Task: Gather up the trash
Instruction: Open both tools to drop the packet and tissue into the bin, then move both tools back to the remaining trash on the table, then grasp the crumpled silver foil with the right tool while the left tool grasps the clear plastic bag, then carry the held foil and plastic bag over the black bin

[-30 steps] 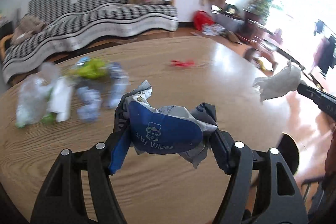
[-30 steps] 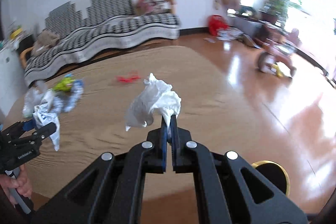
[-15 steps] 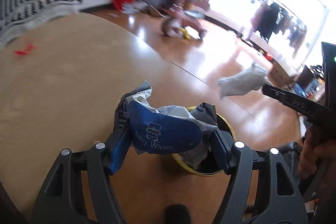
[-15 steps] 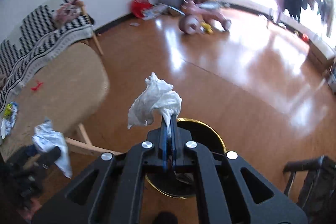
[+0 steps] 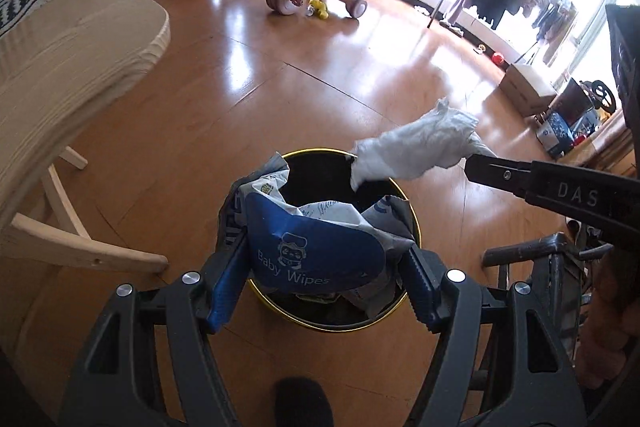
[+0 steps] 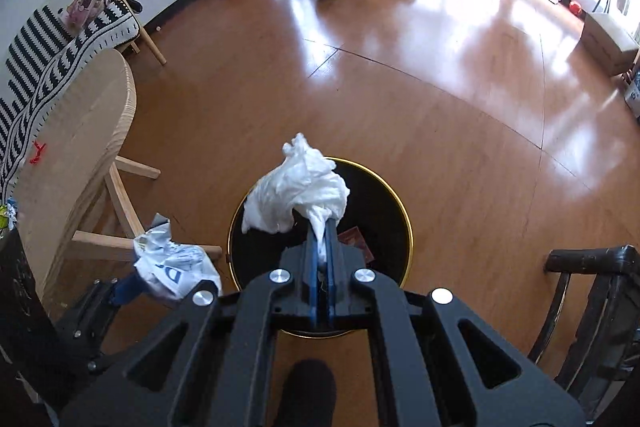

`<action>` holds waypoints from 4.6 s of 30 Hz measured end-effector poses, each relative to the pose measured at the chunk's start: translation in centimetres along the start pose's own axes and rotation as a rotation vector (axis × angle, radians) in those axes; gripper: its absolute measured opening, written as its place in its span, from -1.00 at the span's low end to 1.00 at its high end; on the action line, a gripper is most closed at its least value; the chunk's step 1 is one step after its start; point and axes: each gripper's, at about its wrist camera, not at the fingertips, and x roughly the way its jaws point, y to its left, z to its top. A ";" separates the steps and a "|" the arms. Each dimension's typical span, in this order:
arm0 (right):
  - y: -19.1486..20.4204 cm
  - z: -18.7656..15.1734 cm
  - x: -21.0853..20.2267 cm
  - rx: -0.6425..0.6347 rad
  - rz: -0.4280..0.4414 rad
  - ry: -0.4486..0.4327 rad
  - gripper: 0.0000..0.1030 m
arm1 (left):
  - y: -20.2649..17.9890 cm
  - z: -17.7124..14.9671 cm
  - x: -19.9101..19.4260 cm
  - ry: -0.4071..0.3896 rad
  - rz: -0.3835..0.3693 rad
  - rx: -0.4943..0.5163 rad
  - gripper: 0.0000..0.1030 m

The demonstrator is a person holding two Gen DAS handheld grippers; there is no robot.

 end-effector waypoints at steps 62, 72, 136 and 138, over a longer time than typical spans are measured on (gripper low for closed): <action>62.1 -14.5 -5.2 -0.713 0.549 -0.111 0.63 | 51.2 -15.4 -43.3 -0.379 0.794 -0.567 0.86; 68.5 -15.6 0.7 -0.715 0.488 -0.043 0.52 | 58.0 -13.4 -39.9 -0.338 0.788 -0.617 0.86; 4.5 2.4 -5.7 -0.064 0.025 -0.257 -0.49 | 2.9 2.5 -6.0 -0.127 0.044 0.004 -0.94; 2.3 2.2 -3.8 -0.036 0.023 -0.188 -0.49 | 1.9 2.1 -4.0 -0.100 0.030 0.006 -0.94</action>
